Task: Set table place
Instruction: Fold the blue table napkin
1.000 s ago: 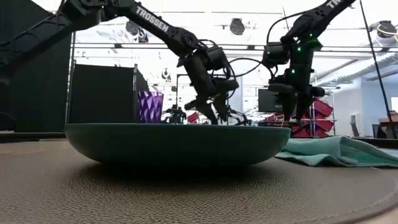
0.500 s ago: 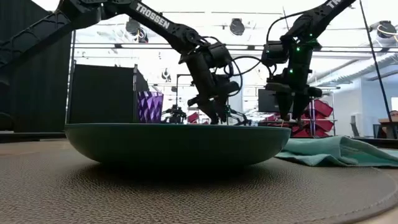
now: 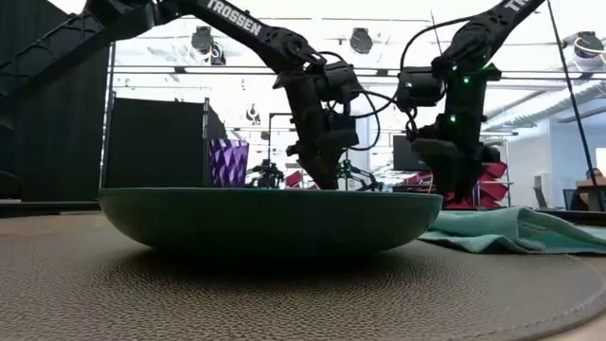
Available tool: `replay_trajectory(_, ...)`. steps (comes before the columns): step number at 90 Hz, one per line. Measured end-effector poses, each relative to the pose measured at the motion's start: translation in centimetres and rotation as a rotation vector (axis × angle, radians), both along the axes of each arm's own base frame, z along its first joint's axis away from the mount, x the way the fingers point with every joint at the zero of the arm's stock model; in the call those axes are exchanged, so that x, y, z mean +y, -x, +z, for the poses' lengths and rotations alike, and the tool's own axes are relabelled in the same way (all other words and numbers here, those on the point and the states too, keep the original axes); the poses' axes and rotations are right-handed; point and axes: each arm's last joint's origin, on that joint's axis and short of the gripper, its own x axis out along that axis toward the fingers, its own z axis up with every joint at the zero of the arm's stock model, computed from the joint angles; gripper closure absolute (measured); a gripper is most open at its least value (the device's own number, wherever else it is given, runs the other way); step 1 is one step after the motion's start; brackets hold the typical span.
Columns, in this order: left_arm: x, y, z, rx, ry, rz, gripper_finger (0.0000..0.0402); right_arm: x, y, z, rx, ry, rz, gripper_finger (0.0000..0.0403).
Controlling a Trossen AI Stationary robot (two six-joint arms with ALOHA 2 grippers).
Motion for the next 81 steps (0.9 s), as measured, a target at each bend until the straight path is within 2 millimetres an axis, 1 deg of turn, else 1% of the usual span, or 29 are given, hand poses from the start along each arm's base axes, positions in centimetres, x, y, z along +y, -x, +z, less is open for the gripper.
replay_trajectory(11, -0.2, 0.0, 0.0, 0.007, 0.005, -0.005, 0.0258, 0.9, -0.4, -0.5, -0.034, 0.006, 0.008, 0.0172)
replay_trajectory(23, -0.4, 0.1, -0.1, 0.030, 0.007, -0.022, 0.0258, 1.4, -0.7, -1.5, -0.060, 0.011, 0.010, 0.0172)
replay_trajectory(34, -0.4, 0.2, -0.1, 0.038, 0.011, -0.022, 0.0258, 1.2, -1.2, -2.7, -0.061, 0.023, 0.008, 0.0172)
replay_trajectory(52, -0.4, 0.4, -0.2, 0.058, 0.017, -0.023, 0.0258, 0.4, -2.8, -4.1, -0.116, 0.105, 0.018, 0.0172)
replay_trajectory(67, -0.4, 0.6, -0.2, 0.073, 0.020, -0.028, 0.0258, -0.1, -3.6, -4.2, -0.174, 0.138, 0.012, 0.0172)
replay_trajectory(75, 0.4, 0.8, -0.2, 0.065, 0.022, -0.001, 0.0258, -0.1, -3.8, -3.8, -0.171, 0.133, 0.013, 0.0172)
replay_trajectory(81, 1.5, 1.3, -0.2, 0.053, 0.036, 0.064, 0.0258, -0.1, -3.9, -3.4, -0.170, 0.127, 0.017, 0.0172)
